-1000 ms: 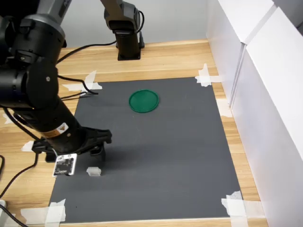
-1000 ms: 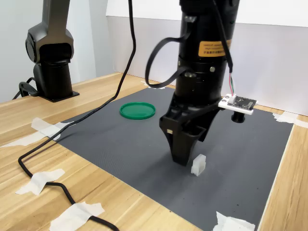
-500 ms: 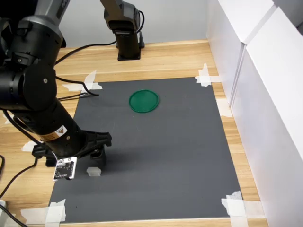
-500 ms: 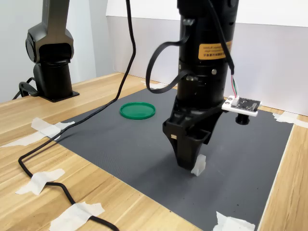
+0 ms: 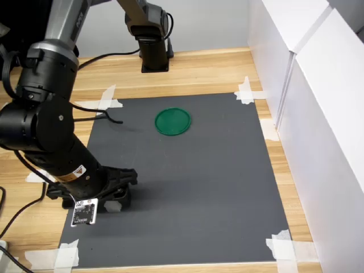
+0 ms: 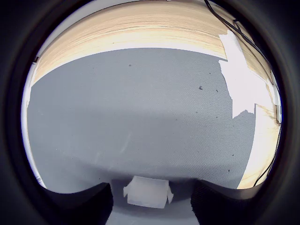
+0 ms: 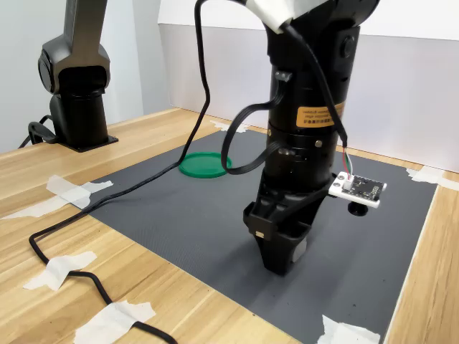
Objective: Grasp a white terminal and put it on the green lid.
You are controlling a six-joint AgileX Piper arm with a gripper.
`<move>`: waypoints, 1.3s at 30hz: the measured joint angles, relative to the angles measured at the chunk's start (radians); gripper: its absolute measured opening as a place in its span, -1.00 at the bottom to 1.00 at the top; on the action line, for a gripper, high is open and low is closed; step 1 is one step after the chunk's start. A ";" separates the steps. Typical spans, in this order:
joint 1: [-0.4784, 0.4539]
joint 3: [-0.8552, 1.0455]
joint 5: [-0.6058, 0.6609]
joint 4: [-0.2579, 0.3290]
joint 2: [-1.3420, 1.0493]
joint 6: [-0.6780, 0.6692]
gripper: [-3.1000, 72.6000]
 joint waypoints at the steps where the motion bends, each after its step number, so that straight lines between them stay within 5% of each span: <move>1: 0.000 0.000 0.000 0.002 0.001 -0.004 0.90; 5: 0.000 0.000 -0.001 0.004 0.002 -0.009 0.63; 11: 0.000 0.000 -0.016 0.006 0.002 0.003 -0.09; 25: 0.000 0.050 0.044 0.003 -0.133 0.047 -0.10; 31: 0.010 0.287 0.024 0.059 -0.383 0.012 -0.10; 39: 0.186 0.662 -0.041 0.085 -0.700 -0.031 -0.10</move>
